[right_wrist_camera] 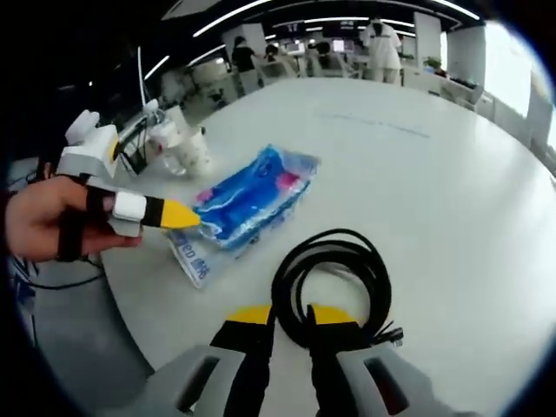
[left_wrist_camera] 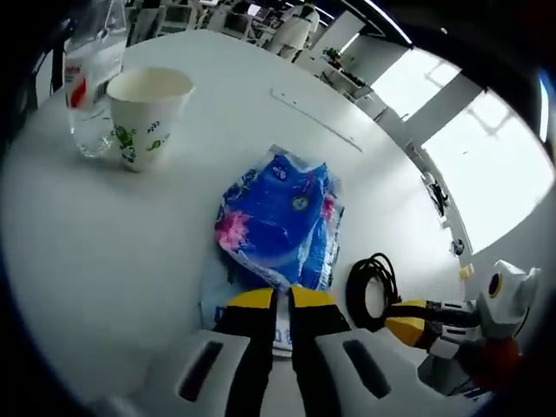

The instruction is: Arrange the tabletop items into an orderly group along one side of the table until the central work area is clear of visible clutter.

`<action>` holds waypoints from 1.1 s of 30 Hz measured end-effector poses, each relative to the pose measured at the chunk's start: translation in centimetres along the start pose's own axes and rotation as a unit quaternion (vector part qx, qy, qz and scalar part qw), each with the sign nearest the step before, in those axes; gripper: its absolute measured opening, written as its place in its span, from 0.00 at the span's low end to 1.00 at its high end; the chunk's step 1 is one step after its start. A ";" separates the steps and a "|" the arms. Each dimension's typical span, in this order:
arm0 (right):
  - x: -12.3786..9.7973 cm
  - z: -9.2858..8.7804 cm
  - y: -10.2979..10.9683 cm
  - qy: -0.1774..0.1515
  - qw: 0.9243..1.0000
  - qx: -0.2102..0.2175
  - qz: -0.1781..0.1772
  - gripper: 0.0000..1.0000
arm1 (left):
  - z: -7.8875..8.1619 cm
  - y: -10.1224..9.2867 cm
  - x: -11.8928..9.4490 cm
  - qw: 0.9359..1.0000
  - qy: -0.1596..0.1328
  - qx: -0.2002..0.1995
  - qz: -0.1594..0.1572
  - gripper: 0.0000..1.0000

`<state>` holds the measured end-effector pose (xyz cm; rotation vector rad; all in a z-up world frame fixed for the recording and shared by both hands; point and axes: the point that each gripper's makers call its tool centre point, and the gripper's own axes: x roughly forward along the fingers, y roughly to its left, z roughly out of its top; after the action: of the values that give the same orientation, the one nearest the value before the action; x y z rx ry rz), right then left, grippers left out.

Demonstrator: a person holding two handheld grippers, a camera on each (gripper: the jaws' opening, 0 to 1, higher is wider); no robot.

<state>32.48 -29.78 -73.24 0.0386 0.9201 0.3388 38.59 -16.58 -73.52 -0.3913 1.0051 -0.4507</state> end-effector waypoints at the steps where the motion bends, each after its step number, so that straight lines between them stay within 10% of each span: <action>1: 0.0 -0.1 0.0 0.001 1.000 0.000 0.000 0.13 | -0.1 0.1 -0.1 1.000 0.004 0.005 0.000 0.00; 33: -0.7 2.2 0.9 -0.013 0.999 -0.041 0.014 0.21 | -1.1 0.6 -3.1 0.982 0.068 0.168 -0.050 0.00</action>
<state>33.56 -28.91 -71.23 -0.0190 0.8796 0.4012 36.28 -14.56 -72.17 -0.1085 1.0216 -0.7336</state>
